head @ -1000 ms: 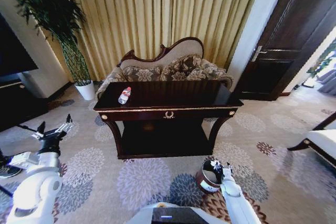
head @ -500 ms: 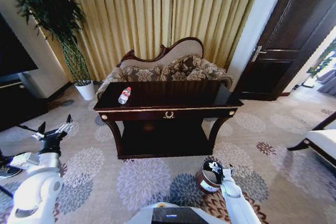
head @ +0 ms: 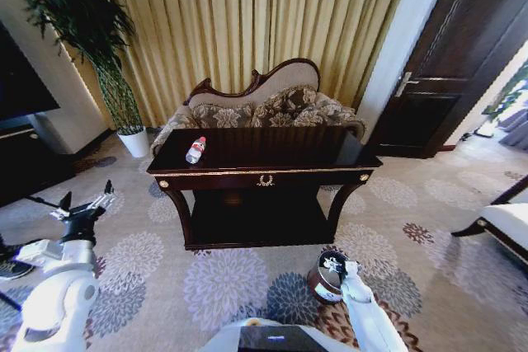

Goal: Move to the front of the table and place the trash on the table into the trash bin.

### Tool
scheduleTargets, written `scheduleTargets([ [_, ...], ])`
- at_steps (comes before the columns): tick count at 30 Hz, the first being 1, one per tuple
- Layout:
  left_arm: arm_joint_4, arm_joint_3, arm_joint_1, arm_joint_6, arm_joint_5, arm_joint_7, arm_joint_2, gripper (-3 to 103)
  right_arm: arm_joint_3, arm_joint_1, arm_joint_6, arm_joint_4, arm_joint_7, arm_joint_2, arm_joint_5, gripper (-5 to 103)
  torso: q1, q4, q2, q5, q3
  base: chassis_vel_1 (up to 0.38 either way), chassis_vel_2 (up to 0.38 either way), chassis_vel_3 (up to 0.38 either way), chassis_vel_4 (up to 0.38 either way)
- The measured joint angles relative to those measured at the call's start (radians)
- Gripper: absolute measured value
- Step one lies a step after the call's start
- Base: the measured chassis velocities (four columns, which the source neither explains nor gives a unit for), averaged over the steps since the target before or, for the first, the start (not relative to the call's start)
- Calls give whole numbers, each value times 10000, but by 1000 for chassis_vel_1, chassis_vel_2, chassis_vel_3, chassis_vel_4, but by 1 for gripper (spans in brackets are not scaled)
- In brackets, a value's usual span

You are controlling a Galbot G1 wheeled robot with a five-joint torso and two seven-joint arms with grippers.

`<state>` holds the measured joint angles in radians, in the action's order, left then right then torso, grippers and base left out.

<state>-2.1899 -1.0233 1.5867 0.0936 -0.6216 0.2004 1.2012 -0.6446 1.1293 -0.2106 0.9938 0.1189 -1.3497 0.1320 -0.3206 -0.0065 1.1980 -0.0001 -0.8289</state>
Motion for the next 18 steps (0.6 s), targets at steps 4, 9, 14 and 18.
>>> scheduleTargets([
  [4, 17, 2, 8, 0, 21, 0, 17, 100, 78, -343, -24, -335, 0, -22, 99, 100, 0, 1, -1, 0, 0, 0, 0, 0, 0],
  [9, 33, -3, 2, -9, 34, 0, 10, 100, 78, -326, 101, -144, 0, -17, 219, 100, -1, -1, 0, 2, 0, 0, 0, 0, 0],
  [14, 38, 6, -2, -25, 81, 4, 1, 100, -241, -7, 480, 1018, 0, -16, 469, 100, -1, -3, 0, 3, -1, 0, 0, 0, 0],
  [18, 86, 41, -19, -67, 111, 11, -31, 100, -873, 178, 871, 2509, 1, -32, -48, 100, -1, -1, 0, 4, 0, 0, 0, 0, 0],
])
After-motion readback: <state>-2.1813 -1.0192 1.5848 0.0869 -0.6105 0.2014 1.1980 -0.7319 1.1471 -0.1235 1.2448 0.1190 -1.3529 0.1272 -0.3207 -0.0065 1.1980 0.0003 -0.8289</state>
